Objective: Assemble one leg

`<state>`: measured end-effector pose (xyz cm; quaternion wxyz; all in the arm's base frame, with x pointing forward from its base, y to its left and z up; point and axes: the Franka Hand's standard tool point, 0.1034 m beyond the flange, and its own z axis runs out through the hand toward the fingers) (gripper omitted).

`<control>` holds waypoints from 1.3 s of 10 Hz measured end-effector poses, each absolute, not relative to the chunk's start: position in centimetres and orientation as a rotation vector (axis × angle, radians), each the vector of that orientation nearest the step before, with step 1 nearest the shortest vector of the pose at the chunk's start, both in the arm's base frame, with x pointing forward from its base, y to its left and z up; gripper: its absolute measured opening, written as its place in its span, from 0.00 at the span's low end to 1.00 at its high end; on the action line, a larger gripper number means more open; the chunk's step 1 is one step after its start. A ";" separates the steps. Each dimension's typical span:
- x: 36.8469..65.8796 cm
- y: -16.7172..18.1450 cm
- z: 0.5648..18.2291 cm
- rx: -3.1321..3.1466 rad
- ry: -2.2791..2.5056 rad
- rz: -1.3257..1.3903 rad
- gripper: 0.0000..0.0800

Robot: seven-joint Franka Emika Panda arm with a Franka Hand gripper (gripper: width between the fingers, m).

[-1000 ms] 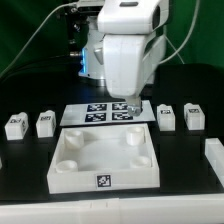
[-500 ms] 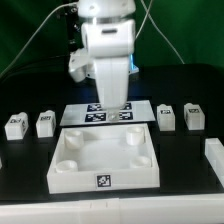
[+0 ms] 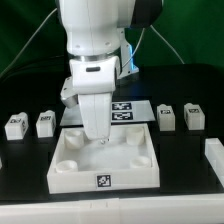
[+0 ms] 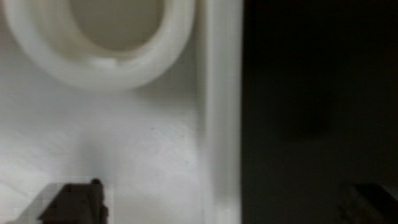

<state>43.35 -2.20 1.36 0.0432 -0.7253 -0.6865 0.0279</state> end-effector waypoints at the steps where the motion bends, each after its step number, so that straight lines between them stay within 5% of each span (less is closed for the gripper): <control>1: 43.3 -2.3 1.4 -2.219 -2.097 0.086 0.81; 3: 43.3 -2.3 1.3 -2.220 -2.096 0.086 0.47; 4: 43.3 -2.3 1.3 -2.220 -2.096 0.086 0.47; 6: 43.3 -2.3 1.3 -2.220 -2.096 0.087 0.13; 13: 43.6 -2.4 1.5 -2.228 -2.101 0.072 0.08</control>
Offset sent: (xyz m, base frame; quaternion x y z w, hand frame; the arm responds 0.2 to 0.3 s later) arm 0.0000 0.0000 0.0000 0.0000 0.0000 0.0000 1.0000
